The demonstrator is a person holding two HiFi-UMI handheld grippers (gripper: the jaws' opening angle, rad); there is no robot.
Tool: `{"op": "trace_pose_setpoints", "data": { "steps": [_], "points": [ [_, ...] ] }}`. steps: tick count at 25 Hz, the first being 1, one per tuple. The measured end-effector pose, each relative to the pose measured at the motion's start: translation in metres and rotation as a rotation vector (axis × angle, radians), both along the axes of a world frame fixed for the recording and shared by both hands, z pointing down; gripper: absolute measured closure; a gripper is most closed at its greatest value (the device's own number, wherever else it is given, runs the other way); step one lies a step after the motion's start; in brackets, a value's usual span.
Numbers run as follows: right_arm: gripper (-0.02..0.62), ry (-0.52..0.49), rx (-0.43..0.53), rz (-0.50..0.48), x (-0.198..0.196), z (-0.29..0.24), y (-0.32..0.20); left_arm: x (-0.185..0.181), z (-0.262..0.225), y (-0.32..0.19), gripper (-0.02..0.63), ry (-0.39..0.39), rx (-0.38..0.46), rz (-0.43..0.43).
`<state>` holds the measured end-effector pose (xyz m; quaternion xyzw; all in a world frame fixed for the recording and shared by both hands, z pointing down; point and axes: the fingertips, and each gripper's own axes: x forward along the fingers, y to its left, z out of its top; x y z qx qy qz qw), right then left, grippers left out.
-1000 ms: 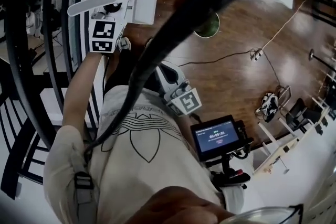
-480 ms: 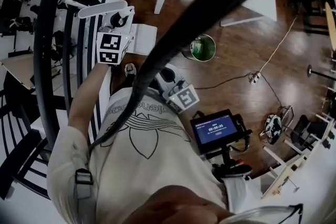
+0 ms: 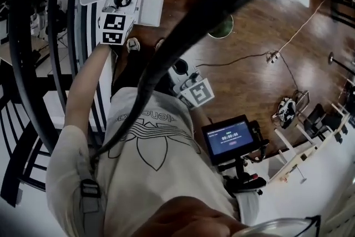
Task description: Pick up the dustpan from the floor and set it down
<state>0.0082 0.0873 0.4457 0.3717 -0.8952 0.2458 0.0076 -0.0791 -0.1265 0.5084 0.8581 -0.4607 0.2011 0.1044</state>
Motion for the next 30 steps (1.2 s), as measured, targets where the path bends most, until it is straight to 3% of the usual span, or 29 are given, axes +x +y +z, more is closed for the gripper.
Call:
{"op": "trace_pose_setpoints", "data": {
  "steps": [10,15,17,20,23,24,25,26,30],
  "points": [
    [0.592,0.000,-0.051,0.040,0.010,0.008,0.012,0.010,0.092,0.011,0.541,-0.100,-0.132,0.067],
    [0.592,0.018,-0.057,0.049,0.017,0.014,0.014,0.014,0.107,0.007,0.539,-0.138,-0.120,0.090],
    [0.592,0.028,-0.054,0.050,0.021,0.019,0.015,0.013,0.104,0.000,0.533,-0.178,-0.086,0.048],
    [0.592,0.033,-0.006,0.049,0.019,0.015,0.005,0.001,0.090,-0.005,0.433,-0.210,-0.013,-0.031],
    [0.592,0.021,0.063,0.065,0.017,-0.002,-0.012,-0.028,0.084,0.009,0.422,-0.237,0.011,-0.142],
    [0.592,0.016,0.074,0.072,0.016,-0.007,-0.016,-0.039,0.083,0.022,0.424,-0.228,0.011,-0.179],
    [0.592,0.016,0.085,0.074,0.016,-0.011,-0.018,-0.046,0.079,0.038,0.473,-0.192,-0.002,-0.198],
    [0.592,0.021,0.097,0.069,0.016,-0.013,-0.020,-0.047,0.072,0.056,0.586,-0.128,-0.026,-0.188],
    [0.595,0.060,0.145,0.007,0.006,-0.015,-0.030,-0.015,0.005,0.114,0.586,0.169,-0.091,-0.025]
  ]
}}
